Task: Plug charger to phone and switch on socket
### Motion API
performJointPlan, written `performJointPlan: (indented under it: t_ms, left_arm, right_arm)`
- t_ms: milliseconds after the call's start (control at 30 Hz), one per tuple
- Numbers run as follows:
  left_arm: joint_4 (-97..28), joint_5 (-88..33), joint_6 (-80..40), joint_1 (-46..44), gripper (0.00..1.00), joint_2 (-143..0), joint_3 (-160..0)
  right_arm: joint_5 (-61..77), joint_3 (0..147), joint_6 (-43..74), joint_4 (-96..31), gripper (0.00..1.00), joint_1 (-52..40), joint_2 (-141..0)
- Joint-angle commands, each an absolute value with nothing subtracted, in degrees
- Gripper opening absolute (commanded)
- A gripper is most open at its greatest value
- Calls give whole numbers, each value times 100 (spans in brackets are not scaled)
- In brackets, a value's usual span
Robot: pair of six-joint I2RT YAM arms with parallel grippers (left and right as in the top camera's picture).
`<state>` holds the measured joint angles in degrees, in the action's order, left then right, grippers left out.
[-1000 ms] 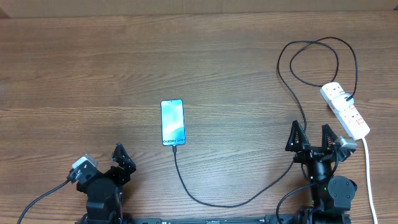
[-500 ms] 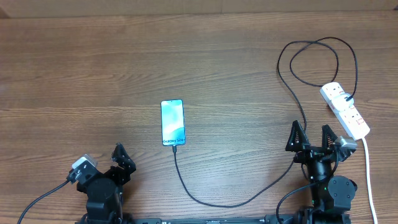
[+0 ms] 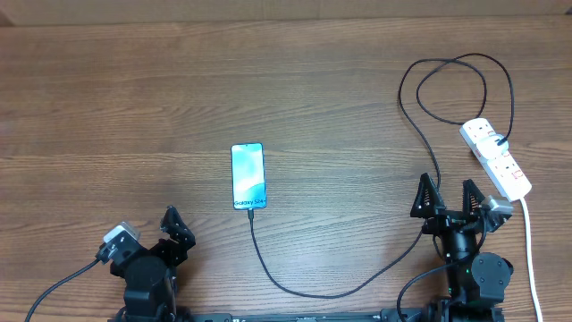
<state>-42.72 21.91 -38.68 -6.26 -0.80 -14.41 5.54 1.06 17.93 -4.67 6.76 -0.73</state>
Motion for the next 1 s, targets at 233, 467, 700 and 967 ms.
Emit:
performJointPlan:
  t_ms: [233, 467, 700, 967]
  left_arm:
    - [-4287, 2259, -3898, -598, 100, -51, -1398]
    - [-4545, 2209, -3918, -591, 100, -21, -1380]
    - [-2792, 2091, -3889, -591, 99, -21, -1341]
    - [-475, 1426, -2471, -589, 99, -19, -701]
  right_arm:
    - [502, 45, 1730, -440, 100, 716, -16]
    - [502, 45, 1730, -440, 100, 716, -16]
    - [504, 45, 1730, -440, 100, 716, -16]
    - [502, 45, 1730, -440, 100, 716, -16]
